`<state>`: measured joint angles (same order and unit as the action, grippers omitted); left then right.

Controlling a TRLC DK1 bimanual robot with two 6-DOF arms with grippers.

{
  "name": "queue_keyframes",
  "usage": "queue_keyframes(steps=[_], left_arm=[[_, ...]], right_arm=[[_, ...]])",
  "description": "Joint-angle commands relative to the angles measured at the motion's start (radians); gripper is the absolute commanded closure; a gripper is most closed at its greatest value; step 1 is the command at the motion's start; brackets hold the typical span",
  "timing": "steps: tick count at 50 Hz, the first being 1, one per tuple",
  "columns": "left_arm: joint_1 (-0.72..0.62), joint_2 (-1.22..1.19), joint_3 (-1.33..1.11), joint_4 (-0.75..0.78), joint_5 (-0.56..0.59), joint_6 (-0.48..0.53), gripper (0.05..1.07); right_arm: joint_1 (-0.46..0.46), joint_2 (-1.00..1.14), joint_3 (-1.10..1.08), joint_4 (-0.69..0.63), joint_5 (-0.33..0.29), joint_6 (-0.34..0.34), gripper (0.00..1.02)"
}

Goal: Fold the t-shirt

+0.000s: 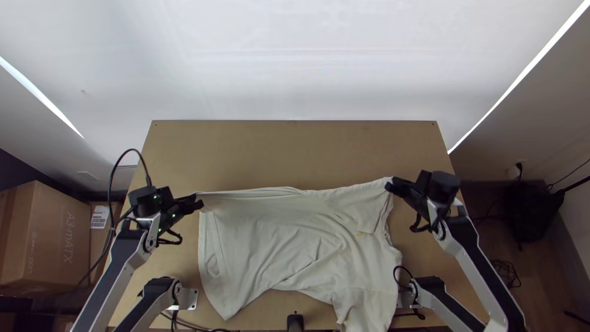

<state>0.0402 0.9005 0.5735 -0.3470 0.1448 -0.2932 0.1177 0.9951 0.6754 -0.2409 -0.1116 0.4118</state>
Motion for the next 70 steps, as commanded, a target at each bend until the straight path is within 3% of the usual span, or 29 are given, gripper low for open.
queue_keyframes(steps=[1, 25, 44, 53, 70], left_arm=[[0.001, 0.126, 0.072, 0.059, -0.013, 0.023, 1.05], [0.012, 0.607, 0.428, 0.098, -0.057, 0.003, 1.05], [0.013, 0.851, 0.703, 0.074, -0.077, -0.038, 1.05], [0.013, 0.937, 0.824, 0.026, -0.077, -0.081, 1.05], [-0.002, 0.931, 0.957, -0.268, -0.057, -0.101, 1.05]], right_arm=[[0.002, 0.145, 0.098, 0.032, 0.015, 0.027, 1.00], [-0.052, 0.596, 0.424, 0.064, 0.033, -0.008, 1.00], [-0.055, 0.864, 0.753, -0.005, 0.058, -0.016, 1.00], [-0.044, 0.973, 0.929, -0.103, 0.066, 0.005, 1.00], [-0.043, 0.993, 1.058, -0.359, 0.066, 0.045, 1.00]])
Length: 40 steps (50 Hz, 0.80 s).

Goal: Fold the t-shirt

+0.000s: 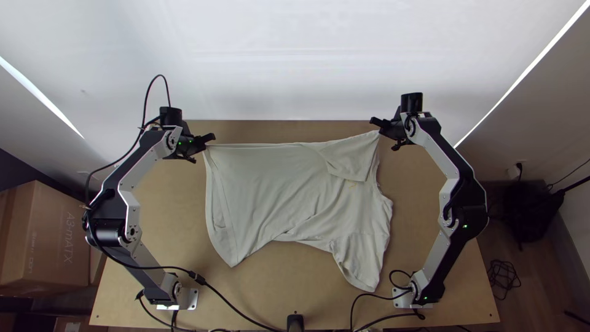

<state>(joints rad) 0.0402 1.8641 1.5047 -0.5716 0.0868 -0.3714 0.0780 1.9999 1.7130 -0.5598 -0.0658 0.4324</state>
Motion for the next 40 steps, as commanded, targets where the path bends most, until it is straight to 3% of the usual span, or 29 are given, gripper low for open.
queue_keyframes(steps=[1, 8, 26, 40], left_arm=[[-0.002, -0.040, 0.020, -0.047, 0.004, -0.023, 1.05], [0.000, -0.102, -0.028, -0.086, 0.044, -0.017, 1.05], [0.000, -0.267, -0.278, -0.054, 0.073, 0.012, 1.05], [-0.023, -0.367, -0.468, 0.039, 0.087, -0.021, 1.05]], right_arm=[[-0.004, -0.013, 0.019, -0.051, 0.020, 0.026, 1.00], [-0.003, -0.056, -0.001, -0.138, 0.020, 0.022, 1.00], [0.000, -0.236, -0.207, -0.140, 0.020, 0.012, 1.00], [0.008, -0.317, -0.375, -0.126, 0.020, 0.000, 1.00]])
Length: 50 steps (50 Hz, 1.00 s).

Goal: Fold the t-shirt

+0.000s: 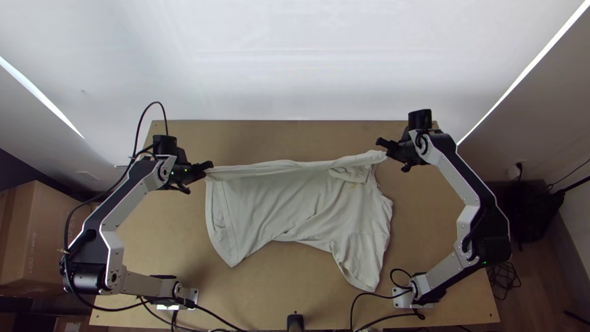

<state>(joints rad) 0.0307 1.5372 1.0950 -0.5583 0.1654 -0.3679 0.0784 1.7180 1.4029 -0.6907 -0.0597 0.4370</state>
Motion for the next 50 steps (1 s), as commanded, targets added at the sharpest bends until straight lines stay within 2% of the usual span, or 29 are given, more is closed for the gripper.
queue_keyframes(steps=[1, 18, 19, 21, 22, 23, 25, 27, 31, 35, 40, 46, 50], left_arm=[[-0.017, -0.043, -0.067, 0.029, 0.008, -0.025, 1.05], [-0.061, -0.126, -0.188, 0.086, 0.006, -0.039, 1.04], [-0.066, -0.130, -0.193, 0.086, 0.005, -0.039, 1.01], [-0.075, -0.137, -0.202, 0.081, 0.003, -0.036, 0.86], [-0.075, -0.143, -0.208, 0.078, 0.005, -0.036, 0.75], [-0.075, -0.147, -0.219, 0.074, 0.005, -0.034, 0.60], [-0.075, -0.154, -0.228, 0.066, 0.005, -0.023, 0.43], [-0.075, -0.158, -0.231, 0.052, 0.005, 0.001, 0.35], [-0.075, -0.163, -0.241, 0.000, 0.034, 0.040, 0.18], [-0.064, -0.209, -0.259, -0.032, 0.029, 0.057, 0.13], [-0.032, -0.298, -0.291, -0.026, 0.033, 0.075, 0.13], [-0.028, -0.411, -0.296, -0.077, 0.033, 0.119, 0.13], [-0.028, -0.462, -0.291, -0.124, 0.033, 0.133, 0.13]], right_arm=[[0.009, -0.040, -0.082, 0.011, 0.014, -0.004, 1.00], [0.029, -0.115, -0.242, 0.105, 0.014, -0.003, 1.00], [0.031, -0.124, -0.248, 0.106, 0.014, -0.003, 1.00], [0.032, -0.140, -0.257, 0.111, 0.014, -0.001, 0.97], [0.032, -0.152, -0.262, 0.111, 0.015, -0.001, 0.91], [0.032, -0.172, -0.272, 0.111, 0.015, 0.000, 0.83], [0.031, -0.207, -0.292, 0.112, 0.014, 0.003, 0.70], [0.027, -0.248, -0.315, 0.125, 0.014, 0.005, 0.60], [0.017, -0.319, -0.355, 0.132, 0.012, 0.005, 0.49], [0.018, -0.383, -0.377, 0.115, 0.000, -0.012, 0.46], [0.015, -0.506, -0.436, 0.085, -0.002, -0.024, 0.44], [0.020, -0.620, -0.487, -0.029, -0.005, -0.024, 0.44], [0.026, -0.640, -0.498, -0.153, -0.006, -0.023, 0.44]])
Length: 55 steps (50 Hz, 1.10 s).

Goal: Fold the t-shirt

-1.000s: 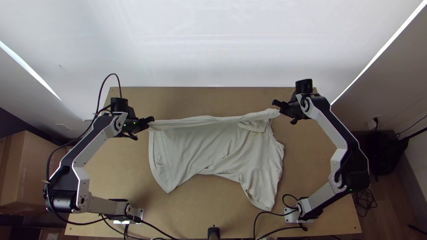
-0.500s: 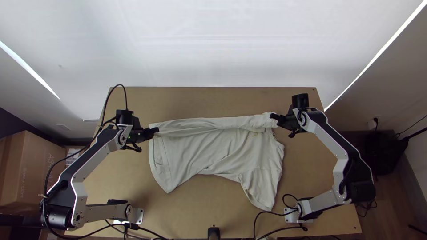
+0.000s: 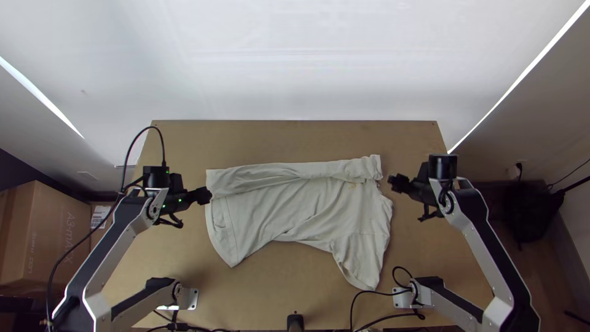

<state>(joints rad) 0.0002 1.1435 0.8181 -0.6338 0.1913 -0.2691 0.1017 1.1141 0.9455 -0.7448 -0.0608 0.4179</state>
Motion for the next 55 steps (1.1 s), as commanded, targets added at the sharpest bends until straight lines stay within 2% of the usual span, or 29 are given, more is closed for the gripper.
queue_keyframes(steps=[1, 8, 15, 20, 28, 32, 36, 51, 52, 55], left_arm=[[0.003, -0.080, -0.013, -0.056, 0.007, 0.037, 0.13], [0.003, -0.131, -0.008, -0.087, 0.007, 0.048, 0.13], [0.003, -0.140, 0.004, -0.107, 0.008, 0.045, 0.13], [0.001, -0.142, 0.006, -0.112, 0.008, 0.044, 0.13], [0.001, -0.139, 0.016, -0.112, 0.008, 0.041, 0.13], [0.000, -0.134, 0.023, -0.112, 0.008, 0.036, 0.13], [-0.002, -0.133, 0.029, -0.112, 0.008, 0.033, 0.13], [0.003, -0.131, 0.039, -0.129, 0.005, 0.033, 0.13], [0.003, -0.131, 0.039, -0.129, 0.005, 0.033, 0.13], [0.001, -0.131, 0.041, -0.139, 0.007, 0.037, 0.13]], right_arm=[[0.004, -0.037, -0.045, -0.123, -0.005, -0.002, 0.44], [-0.003, -0.071, -0.128, -0.192, -0.005, -0.008, 0.45], [0.003, -0.120, -0.205, -0.234, -0.008, -0.007, 0.61], [0.013, -0.128, -0.244, -0.258, -0.080, -0.008, 0.62], [0.059, -0.129, -0.274, -0.254, -0.083, -0.002, 0.62], [0.069, -0.099, -0.275, -0.252, -0.083, -0.004, 0.60], [0.082, -0.046, -0.275, -0.255, -0.085, -0.008, 0.41], [0.085, 0.087, -0.281, -0.254, -0.085, -0.008, 0.40], [0.085, 0.092, -0.280, -0.254, -0.085, -0.008, 0.41], [0.085, 0.107, -0.284, -0.245, -0.085, -0.011, 0.59]])
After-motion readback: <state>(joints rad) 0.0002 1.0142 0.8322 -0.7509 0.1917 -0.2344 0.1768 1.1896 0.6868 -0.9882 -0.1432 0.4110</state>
